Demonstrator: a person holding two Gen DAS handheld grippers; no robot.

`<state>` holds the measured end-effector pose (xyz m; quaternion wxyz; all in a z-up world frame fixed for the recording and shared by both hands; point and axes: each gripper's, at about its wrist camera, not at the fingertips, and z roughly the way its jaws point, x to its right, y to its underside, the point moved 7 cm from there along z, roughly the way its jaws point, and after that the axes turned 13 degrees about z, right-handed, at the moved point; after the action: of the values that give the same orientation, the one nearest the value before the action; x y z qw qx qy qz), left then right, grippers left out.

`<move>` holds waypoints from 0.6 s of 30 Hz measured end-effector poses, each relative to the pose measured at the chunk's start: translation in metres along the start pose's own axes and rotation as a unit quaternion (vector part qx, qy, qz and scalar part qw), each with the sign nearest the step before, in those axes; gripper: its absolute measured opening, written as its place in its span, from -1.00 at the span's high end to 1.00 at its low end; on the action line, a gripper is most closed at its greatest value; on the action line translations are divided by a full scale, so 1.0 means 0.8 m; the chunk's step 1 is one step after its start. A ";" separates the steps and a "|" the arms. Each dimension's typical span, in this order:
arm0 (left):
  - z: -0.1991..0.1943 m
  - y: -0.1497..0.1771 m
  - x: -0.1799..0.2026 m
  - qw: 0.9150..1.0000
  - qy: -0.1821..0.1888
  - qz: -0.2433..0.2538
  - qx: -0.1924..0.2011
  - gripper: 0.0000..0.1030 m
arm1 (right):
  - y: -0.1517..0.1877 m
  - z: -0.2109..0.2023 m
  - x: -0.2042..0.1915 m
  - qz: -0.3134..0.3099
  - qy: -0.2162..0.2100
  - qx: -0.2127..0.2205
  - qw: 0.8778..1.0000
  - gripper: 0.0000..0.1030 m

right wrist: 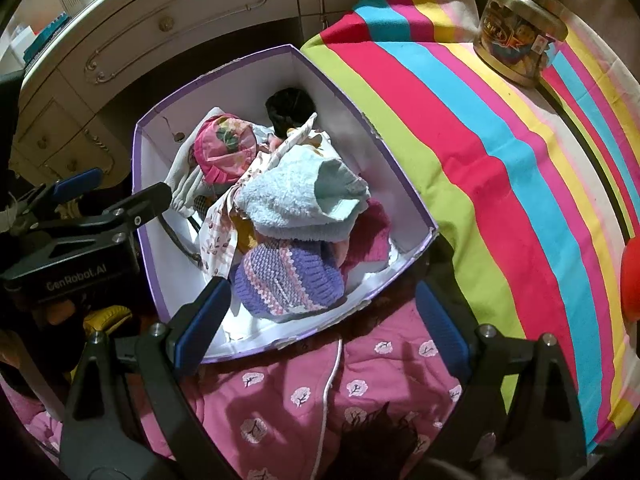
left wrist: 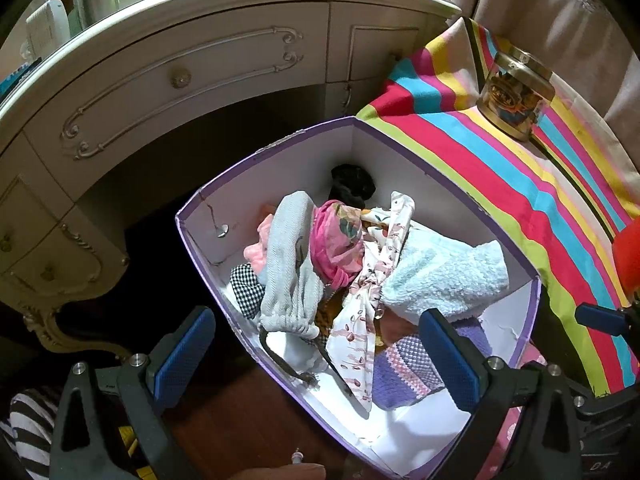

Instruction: Organize soft objects

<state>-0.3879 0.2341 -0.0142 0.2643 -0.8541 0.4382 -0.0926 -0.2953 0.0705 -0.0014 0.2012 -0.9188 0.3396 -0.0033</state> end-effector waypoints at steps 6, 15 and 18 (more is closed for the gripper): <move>0.002 0.001 -0.002 1.000 0.002 -0.004 -0.002 -1.00 | 0.000 0.002 0.002 0.005 0.001 -0.003 1.000 -0.84; 0.002 0.001 -0.001 1.000 0.002 -0.005 -0.003 -1.00 | 0.000 0.005 0.000 0.012 0.001 -0.008 1.000 -0.84; 0.002 0.002 0.000 1.000 0.002 -0.006 -0.003 -1.00 | 0.000 0.006 -0.001 0.014 0.001 -0.010 1.000 -0.84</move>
<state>-0.3886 0.2343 -0.0164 0.2601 -0.8574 0.4339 -0.0943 -0.2952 0.0725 -0.0062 0.1918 -0.9161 0.3522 0.0020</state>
